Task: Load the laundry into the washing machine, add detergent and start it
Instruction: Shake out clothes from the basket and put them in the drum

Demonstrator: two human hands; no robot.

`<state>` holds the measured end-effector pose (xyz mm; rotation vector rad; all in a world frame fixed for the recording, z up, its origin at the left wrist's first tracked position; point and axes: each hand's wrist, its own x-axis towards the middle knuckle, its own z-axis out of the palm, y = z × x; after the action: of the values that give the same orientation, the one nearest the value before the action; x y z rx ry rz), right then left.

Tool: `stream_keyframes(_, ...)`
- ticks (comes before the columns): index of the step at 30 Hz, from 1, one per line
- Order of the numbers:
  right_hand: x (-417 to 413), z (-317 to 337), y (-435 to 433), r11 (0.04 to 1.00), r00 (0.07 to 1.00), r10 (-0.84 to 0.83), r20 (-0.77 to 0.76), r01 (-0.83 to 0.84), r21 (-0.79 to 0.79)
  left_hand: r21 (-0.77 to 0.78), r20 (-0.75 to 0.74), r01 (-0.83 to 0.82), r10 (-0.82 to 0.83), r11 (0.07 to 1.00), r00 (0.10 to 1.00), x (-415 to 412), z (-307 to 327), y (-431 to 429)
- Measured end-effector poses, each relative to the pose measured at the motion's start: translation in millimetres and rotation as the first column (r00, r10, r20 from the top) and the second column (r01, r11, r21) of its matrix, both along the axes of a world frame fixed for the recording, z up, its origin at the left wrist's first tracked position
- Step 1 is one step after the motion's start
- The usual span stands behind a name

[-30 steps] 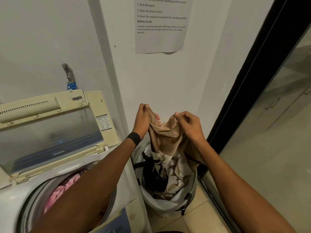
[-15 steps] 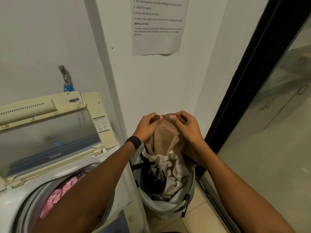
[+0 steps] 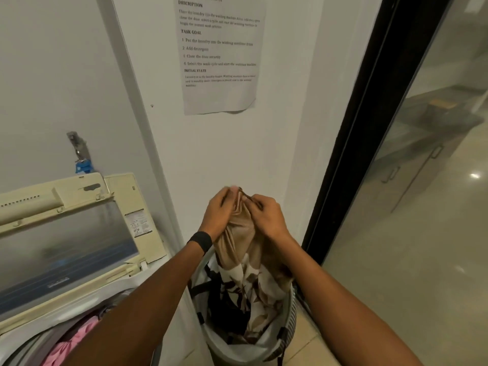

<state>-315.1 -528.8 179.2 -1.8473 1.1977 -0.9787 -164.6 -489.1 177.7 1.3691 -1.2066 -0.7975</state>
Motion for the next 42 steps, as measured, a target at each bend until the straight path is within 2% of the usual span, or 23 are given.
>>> stream_keyframes(2, 1, 4, -3, 1.0, 0.999, -0.027, -0.022, 0.027, -0.009, 0.023, 0.128, 0.079, -0.081, 0.997, 0.989, 4, -4, 1)
stream_keyframes(3, 0, 5, -5, 0.999, 0.998, -0.033, -0.053, 0.031, -0.033, 0.009, 0.141, 0.064, -0.065, 0.998, 0.988, 5, -5, 1)
stream_keyframes(7, -2, 4, 3, 0.987, 0.991, 0.074, -0.109, -0.088, -0.132, -0.05, 0.085, -0.065, 0.069, 0.997, 0.994, 1, -1, 1)
stream_keyframes(10, -7, -19, 8, 0.973, 0.959, 0.136, -0.249, -0.176, -0.149, -0.058, -0.018, -0.183, 0.182, 0.981, 0.983, 0, 11, -3)
stream_keyframes(12, -19, -38, 7, 0.982, 0.943, 0.13, -0.307, -0.165, -0.091, -0.066, -0.041, -0.235, 0.233, 0.97, 0.972, 7, 17, -6)
stream_keyframes(15, -38, -49, 6, 0.996, 0.963, 0.09, -0.254, -0.092, 0.007, -0.101, -0.025, -0.303, 0.302, 0.948, 0.953, 21, 18, -6)
stream_keyframes(17, -40, -41, 5, 0.999, 0.988, 0.049, -0.145, -0.051, -0.011, -0.066, -0.003, -0.284, 0.284, 0.957, 0.959, 24, 15, -3)
stream_keyframes(20, -28, -13, 1, 0.997, 1.0, 0.028, -0.009, -0.029, -0.069, 0.031, -0.098, -0.141, 0.143, 0.99, 0.985, 11, 15, 2)
stream_keyframes(23, -11, 10, -5, 0.996, 0.998, 0.066, -0.022, -0.068, -0.063, 0.04, -0.12, 0.009, -0.005, 0.999, 0.993, -4, 17, 10)
stream_keyframes(25, -4, 16, -6, 0.996, 0.995, 0.076, -0.069, -0.079, -0.041, 0.008, -0.054, 0.049, -0.048, 0.999, 0.997, -10, 13, 10)
stream_keyframes(27, -1, 14, -8, 0.998, 0.992, 0.051, -0.114, -0.056, -0.037, -0.006, -0.011, -0.02, 0.02, 1.0, 1.0, -12, 12, 6)
stream_keyframes(30, -7, 2, -8, 0.995, 0.976, 0.039, -0.214, -0.056, -0.077, -0.005, -0.061, -0.216, 0.215, 0.976, 0.975, -3, 12, 0)
stream_keyframes(34, -19, -15, 0, 0.983, 0.924, 0.044, -0.381, -0.108, -0.149, 0.022, -0.07, -0.325, 0.325, 0.946, 0.943, 7, 11, -2)
stream_keyframes(37, -34, -28, 2, 0.984, 0.898, -0.042, -0.438, -0.038, -0.172, 0.017, -0.101, -0.385, 0.385, 0.923, 0.917, 9, 11, -1)
stream_keyframes(40, -43, -24, -1, 0.982, 0.949, -0.121, -0.291, 0.071, -0.175, 0.013, -0.124, -0.372, 0.37, 0.928, 0.921, 11, 13, 2)
stream_keyframes(42, -35, -8, -2, 0.973, 0.981, -0.126, -0.149, 0.093, -0.211, -0.035, -0.097, -0.235, 0.231, 0.971, 0.968, 6, 16, 6)
